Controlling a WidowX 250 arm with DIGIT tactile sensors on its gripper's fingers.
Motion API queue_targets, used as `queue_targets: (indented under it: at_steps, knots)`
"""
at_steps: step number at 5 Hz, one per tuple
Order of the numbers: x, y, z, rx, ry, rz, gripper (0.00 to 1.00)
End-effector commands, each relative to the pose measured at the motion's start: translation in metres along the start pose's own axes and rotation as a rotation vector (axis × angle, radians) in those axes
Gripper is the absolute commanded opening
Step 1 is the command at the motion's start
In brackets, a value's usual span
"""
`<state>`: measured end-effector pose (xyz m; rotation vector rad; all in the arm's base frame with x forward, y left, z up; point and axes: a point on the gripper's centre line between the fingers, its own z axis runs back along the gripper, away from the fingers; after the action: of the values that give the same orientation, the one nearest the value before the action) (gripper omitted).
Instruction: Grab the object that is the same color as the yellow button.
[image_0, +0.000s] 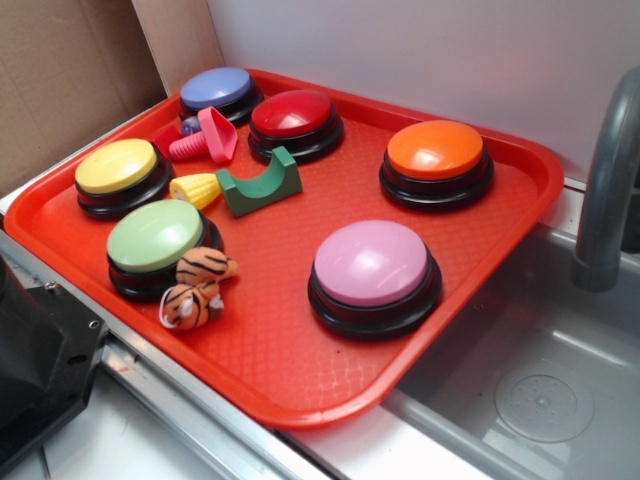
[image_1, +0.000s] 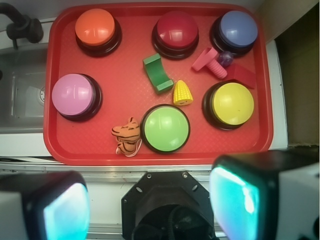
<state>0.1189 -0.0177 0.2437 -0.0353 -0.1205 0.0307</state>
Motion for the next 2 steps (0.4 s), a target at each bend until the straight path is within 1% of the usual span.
queue_targets:
  at_steps: [1, 2]
  knots:
    - [0.0, 0.0, 0.0, 0.0, 0.0, 0.0, 1.0]
    - [0.007, 0.012, -0.015, -0.007, -0.007, -0.023, 1.0]
